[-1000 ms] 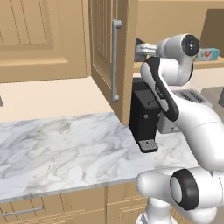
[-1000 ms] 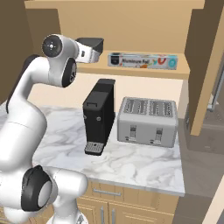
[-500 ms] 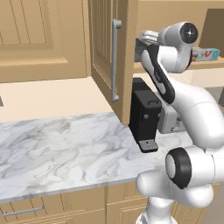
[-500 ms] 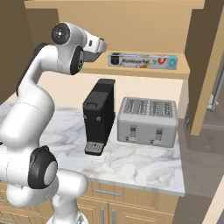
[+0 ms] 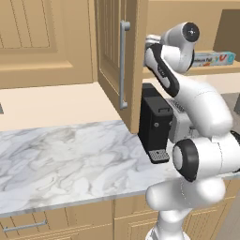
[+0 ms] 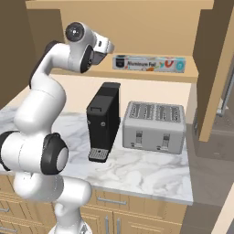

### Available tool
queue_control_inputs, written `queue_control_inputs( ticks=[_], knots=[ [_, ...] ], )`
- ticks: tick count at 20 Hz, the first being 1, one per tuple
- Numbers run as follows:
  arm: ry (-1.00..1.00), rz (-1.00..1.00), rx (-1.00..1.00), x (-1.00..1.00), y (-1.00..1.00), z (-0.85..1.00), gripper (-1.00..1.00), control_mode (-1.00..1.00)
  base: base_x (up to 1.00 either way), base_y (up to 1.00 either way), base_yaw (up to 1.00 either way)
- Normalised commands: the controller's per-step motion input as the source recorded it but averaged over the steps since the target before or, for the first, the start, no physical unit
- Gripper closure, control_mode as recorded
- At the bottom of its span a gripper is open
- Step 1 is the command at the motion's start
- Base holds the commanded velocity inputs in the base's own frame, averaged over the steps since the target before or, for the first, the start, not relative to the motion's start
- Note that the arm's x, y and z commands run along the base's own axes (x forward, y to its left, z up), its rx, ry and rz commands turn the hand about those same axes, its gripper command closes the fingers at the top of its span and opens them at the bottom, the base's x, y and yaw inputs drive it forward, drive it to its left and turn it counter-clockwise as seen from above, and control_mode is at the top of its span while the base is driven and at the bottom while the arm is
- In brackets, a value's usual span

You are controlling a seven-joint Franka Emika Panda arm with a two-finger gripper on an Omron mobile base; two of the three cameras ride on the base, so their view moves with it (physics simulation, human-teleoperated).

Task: Retrieve the tupperware and aluminum foil from the cabinet and place them on the dining counter near the plate with broccoli and cucumber to prepare for storing leftovers.

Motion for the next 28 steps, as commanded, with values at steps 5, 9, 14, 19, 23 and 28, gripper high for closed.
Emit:
queue_control_inputs(
  ticks=[5, 9, 14, 19, 23, 28],
  knots=[
    [0.12, 0.03, -0.04, 0.70, 0.02, -0.08, -1.00, -1.00, 0.00, 0.00, 0.00],
    [0.02, 0.00, 0.00, 0.61, 0.00, 0.00, -1.00, -1.00, 0.00, 0.00, 0.00],
    [0.05, 0.00, -0.04, 0.38, 0.00, -0.26, -1.00, -1.00, 0.00, 0.00, 0.00],
    [0.10, 0.00, -0.10, 0.18, 0.01, -0.65, 1.00, -1.00, 0.00, 0.00, 0.00],
    [0.00, 0.00, -0.01, 0.05, 0.01, -0.12, 1.00, -1.00, 0.00, 0.00, 0.00],
    [-0.02, 0.00, -0.02, -0.45, 0.32, -0.05, 1.00, -1.00, 0.00, 0.00, 0.00]
  ],
)
